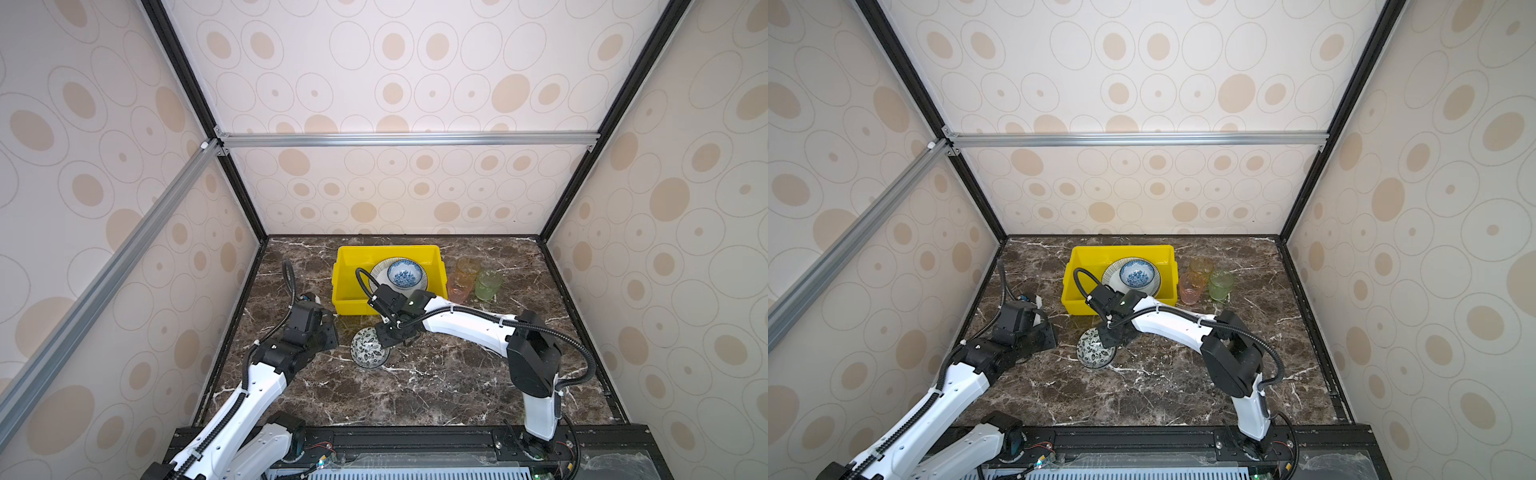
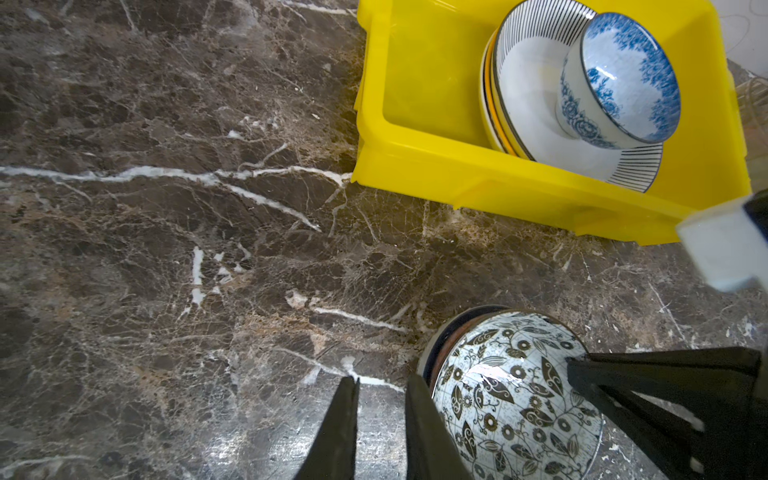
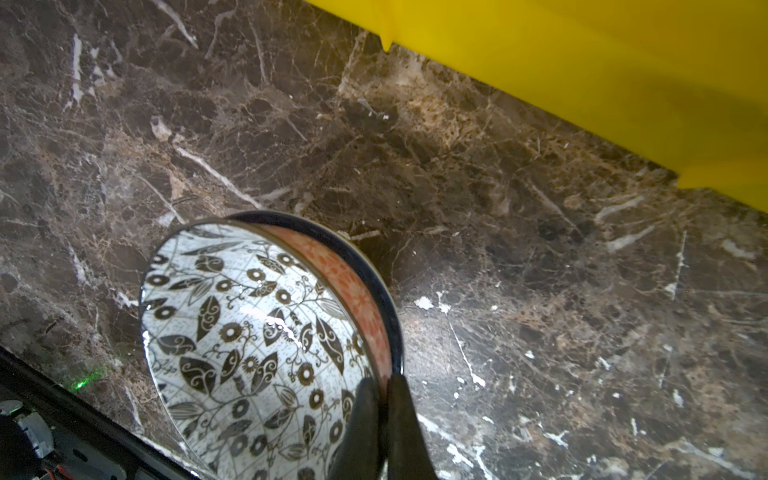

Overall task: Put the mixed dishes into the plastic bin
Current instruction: 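Close the right gripper on the top leaf-patterned bowl rim, then lift the leaf-patterned bowl with the right gripper toward the bin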

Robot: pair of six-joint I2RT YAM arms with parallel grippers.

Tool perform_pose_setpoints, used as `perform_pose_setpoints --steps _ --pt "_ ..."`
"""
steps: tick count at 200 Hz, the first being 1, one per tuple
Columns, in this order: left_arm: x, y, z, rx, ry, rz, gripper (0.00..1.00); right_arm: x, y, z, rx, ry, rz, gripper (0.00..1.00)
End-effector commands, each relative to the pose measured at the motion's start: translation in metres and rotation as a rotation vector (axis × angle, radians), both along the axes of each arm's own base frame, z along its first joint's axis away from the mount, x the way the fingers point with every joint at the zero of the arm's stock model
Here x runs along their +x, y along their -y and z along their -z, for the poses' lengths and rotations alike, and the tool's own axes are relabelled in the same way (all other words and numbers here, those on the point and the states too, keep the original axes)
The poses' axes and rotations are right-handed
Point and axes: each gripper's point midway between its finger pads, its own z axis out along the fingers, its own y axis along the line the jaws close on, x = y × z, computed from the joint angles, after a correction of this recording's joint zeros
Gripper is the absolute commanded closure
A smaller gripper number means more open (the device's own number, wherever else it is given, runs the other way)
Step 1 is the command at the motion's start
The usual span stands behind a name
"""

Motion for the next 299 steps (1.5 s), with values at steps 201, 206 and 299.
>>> perform_pose_setpoints --steps 201,206,299 --pt "0.011 -0.003 -0.052 -0.01 0.088 -0.021 0.77 0.011 0.034 -0.099 0.111 0.23 0.031 1.0" --pt "0.011 -0.003 -0.052 -0.011 0.088 -0.02 0.77 0.011 0.036 -0.1 0.112 0.234 0.035 1.0" --pt "0.015 0.006 -0.044 -0.036 0.063 0.004 0.76 0.033 0.084 -0.126 0.141 0.324 0.149 1.0"
